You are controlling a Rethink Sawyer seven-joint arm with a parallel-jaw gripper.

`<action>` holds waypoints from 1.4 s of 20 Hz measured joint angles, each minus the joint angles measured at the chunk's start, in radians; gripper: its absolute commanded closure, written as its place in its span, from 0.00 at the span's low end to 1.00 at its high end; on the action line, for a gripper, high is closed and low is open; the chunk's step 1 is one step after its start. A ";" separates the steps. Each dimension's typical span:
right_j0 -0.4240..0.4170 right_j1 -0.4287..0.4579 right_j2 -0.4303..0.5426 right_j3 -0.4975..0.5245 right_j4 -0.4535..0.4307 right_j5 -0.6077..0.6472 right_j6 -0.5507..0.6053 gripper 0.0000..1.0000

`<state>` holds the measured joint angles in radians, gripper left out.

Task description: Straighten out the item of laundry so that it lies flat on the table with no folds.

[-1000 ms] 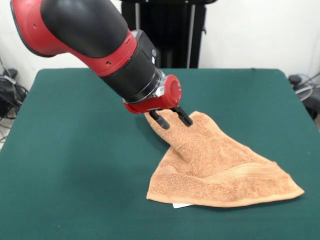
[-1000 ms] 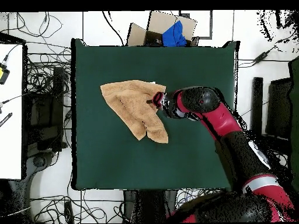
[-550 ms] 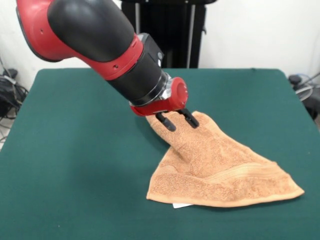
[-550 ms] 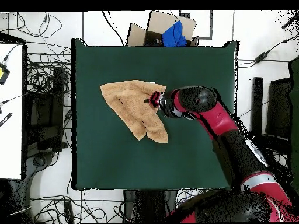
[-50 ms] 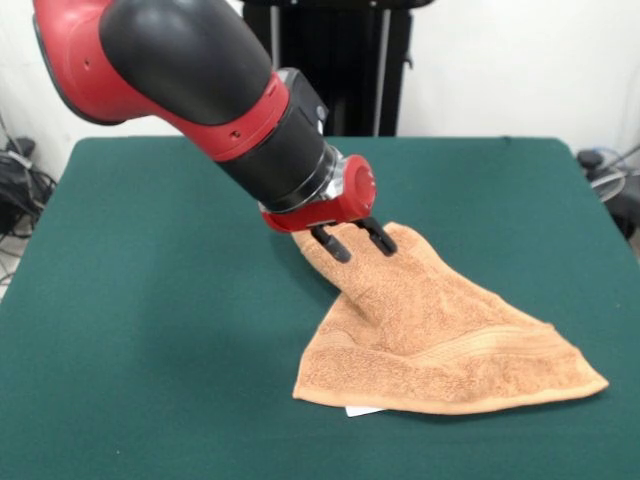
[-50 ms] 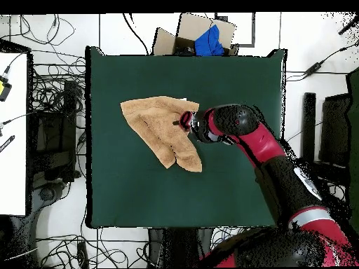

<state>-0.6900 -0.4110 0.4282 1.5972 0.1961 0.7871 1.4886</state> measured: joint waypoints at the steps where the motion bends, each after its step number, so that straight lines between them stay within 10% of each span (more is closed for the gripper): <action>1: 0.000 0.000 0.000 -0.001 -0.002 0.000 0.000 0.00; 28: 0.004 0.022 -0.003 -0.176 -0.091 0.030 0.000 0.00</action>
<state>-0.6862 -0.3887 0.4250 1.4213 0.1050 0.8169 1.4886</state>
